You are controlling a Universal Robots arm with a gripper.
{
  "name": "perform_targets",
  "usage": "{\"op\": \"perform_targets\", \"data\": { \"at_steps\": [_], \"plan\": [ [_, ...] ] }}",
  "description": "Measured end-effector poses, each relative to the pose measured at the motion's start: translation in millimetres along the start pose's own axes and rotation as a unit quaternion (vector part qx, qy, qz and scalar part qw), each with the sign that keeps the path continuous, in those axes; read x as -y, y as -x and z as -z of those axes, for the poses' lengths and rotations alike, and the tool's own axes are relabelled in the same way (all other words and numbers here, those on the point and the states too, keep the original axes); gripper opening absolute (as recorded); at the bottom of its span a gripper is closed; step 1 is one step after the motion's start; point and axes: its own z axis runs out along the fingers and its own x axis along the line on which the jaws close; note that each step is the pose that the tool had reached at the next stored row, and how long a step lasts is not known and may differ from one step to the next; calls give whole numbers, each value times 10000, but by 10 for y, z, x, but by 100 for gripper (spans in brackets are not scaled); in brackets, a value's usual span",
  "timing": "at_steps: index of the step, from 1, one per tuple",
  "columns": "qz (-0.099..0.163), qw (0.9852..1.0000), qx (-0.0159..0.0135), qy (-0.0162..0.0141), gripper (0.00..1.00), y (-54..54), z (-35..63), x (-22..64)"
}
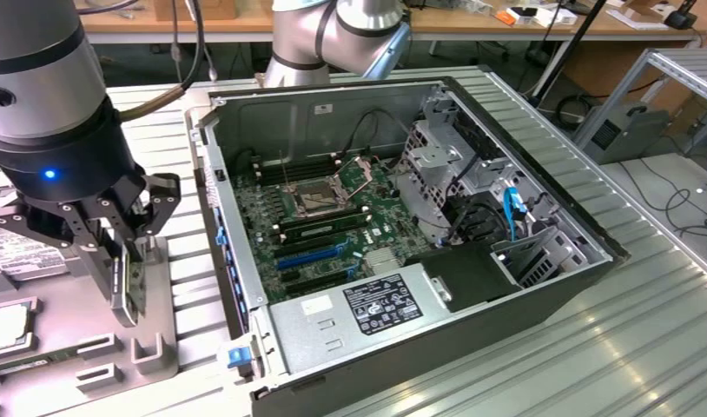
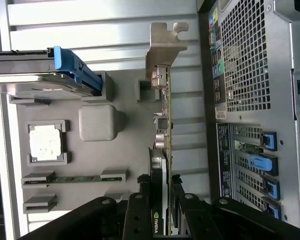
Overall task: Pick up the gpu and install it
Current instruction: 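Pick up the gpu and move the gpu toward the slot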
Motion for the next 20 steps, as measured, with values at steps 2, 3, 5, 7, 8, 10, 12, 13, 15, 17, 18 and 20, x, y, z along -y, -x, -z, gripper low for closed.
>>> {"op": "perform_targets", "data": {
  "at_steps": [2, 3, 5, 7, 8, 10, 12, 13, 15, 17, 18, 20],
  "plan": [
    [0, 10000, 0, -1, 27, 1, 27, -1],
    [0, 10000, 0, -1, 27, 1, 38, -1],
    [0, 10000, 0, -1, 27, 1, 61, -2],
    [0, 10000, 0, -1, 27, 2, 86, -3],
    [0, 10000, 0, -1, 27, 2, 94, -3],
    [0, 10000, 0, -1, 27, 3, 126, -4],
    [0, 10000, 0, -1, 27, 4, 160, -5],
    [0, 10000, 0, -1, 27, 5, 188, -7],
    [0, 10000, 0, -2, 27, 5, 211, -7],
    [0, 10000, 0, -2, 27, 6, 234, -8],
    [0, 10000, 0, -1, 27, 7, 255, -9],
    [0, 10000, 0, -1, 27, 8, 309, -11]
  ]
}}
